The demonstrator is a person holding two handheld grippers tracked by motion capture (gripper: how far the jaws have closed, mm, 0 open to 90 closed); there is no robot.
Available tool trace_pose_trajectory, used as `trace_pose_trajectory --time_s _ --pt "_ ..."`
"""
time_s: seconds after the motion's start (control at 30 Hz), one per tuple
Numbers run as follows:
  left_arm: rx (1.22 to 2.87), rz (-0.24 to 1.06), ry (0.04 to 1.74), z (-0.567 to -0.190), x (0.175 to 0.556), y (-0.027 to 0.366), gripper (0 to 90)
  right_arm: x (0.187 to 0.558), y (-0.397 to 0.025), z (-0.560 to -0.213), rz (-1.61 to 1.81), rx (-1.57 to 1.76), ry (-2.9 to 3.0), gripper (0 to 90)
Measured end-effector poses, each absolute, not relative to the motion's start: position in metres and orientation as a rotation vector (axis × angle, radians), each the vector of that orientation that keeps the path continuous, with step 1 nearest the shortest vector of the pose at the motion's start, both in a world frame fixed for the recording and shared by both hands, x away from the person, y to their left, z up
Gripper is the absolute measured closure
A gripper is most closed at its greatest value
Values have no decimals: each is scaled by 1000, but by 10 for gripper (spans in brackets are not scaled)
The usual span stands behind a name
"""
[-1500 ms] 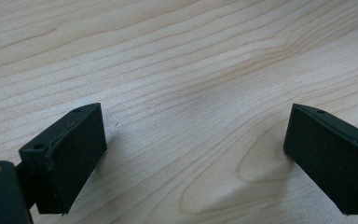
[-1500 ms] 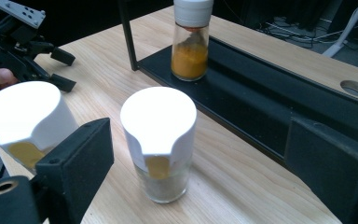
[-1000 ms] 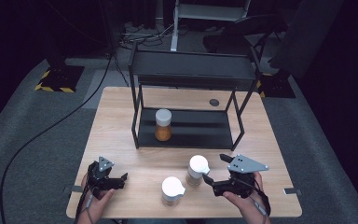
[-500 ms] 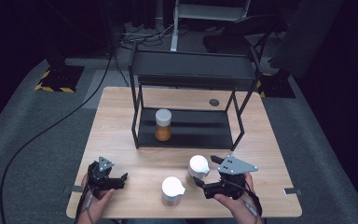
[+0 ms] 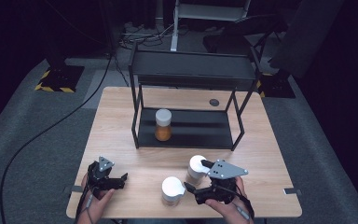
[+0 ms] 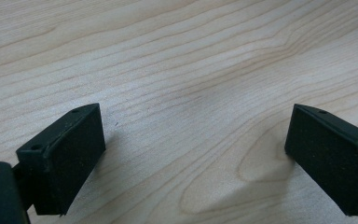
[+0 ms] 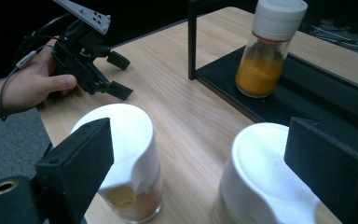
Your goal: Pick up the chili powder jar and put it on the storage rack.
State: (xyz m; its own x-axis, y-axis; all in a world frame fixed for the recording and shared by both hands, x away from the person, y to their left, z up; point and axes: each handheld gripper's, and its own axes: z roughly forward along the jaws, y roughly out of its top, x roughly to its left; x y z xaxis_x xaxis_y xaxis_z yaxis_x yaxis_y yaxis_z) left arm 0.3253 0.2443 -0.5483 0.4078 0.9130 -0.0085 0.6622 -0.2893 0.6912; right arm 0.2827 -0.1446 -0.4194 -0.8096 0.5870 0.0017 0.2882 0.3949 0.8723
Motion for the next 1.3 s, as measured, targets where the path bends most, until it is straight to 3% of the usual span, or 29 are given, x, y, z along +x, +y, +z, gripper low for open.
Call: trace_pose_trajectory --time_s 1.3 --pt "2053 524 1332 -548 325 244 40 269 -100 -448 1411 732 2415 74"
